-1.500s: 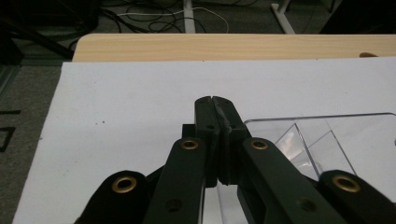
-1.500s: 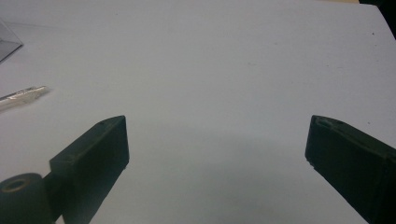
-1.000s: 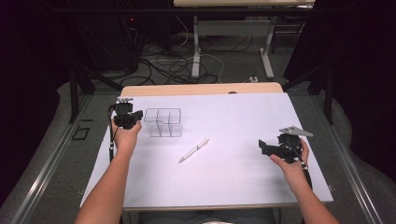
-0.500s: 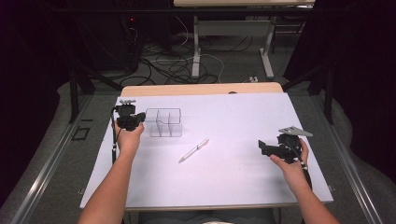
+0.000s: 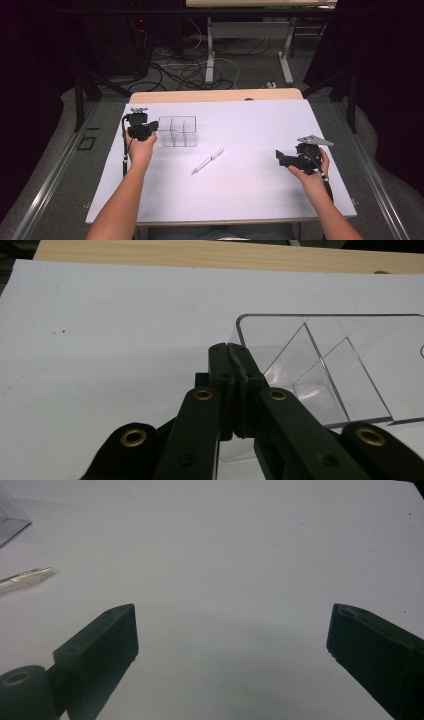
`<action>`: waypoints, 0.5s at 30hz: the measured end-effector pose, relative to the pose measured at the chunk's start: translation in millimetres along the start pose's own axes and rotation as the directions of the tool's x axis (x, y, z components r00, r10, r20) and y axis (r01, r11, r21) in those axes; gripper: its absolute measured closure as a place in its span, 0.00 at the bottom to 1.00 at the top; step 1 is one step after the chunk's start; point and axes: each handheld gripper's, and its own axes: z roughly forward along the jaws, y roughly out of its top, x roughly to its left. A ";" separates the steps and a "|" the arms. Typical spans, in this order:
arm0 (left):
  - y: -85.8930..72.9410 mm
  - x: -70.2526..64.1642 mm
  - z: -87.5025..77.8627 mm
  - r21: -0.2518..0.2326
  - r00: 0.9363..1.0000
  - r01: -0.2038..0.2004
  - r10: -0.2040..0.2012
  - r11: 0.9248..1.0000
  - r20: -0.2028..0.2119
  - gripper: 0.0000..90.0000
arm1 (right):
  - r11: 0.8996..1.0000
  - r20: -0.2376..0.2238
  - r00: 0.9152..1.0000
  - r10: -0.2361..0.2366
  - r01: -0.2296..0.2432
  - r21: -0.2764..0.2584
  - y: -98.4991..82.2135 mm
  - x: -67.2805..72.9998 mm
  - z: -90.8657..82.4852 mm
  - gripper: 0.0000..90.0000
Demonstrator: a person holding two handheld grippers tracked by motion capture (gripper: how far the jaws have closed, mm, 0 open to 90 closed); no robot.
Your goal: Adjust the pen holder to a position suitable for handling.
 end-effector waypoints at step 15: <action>-0.1 -28.8 9.6 -0.006 0.998 -0.026 0.027 1.000 0.048 1.00 | 1.000 -0.005 1.000 -0.002 0.002 0.003 -0.4 0.6 0.5 0.07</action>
